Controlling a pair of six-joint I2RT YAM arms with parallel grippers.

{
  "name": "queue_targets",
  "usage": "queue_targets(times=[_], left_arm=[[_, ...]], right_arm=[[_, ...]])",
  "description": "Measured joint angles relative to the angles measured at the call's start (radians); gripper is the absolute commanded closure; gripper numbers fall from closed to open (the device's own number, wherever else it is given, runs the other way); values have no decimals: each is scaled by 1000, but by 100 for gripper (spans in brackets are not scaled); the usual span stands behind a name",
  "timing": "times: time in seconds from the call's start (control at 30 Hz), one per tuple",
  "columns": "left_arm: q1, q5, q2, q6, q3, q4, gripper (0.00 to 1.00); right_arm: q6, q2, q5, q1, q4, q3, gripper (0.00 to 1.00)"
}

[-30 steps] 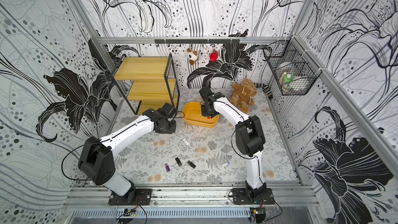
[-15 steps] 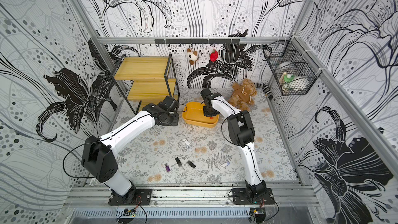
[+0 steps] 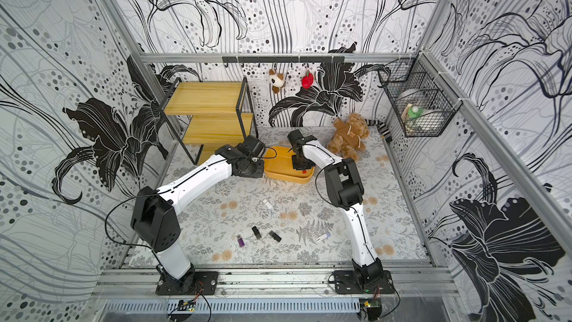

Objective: Put the usb flash drive into the storage box
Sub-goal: Place the USB flash in the storage box.

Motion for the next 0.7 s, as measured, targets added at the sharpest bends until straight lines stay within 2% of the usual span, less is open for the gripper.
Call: queue_targets(times=[0.1,0.17,0.47,0.7], left_arm=[[0,0,8,3,26,-3,100],[0,0,12,7,43,-4,100],[-2,1,63,23,111,-18,100],[-2,23,129,33,223,-24,100]], right_arm=[[-5,0,3,0,0,1,58],[-11,0,3,0,2,1,50],[-13,-17,8,0,-19,53,44],[13,-185,31,-11,-60,68,39]])
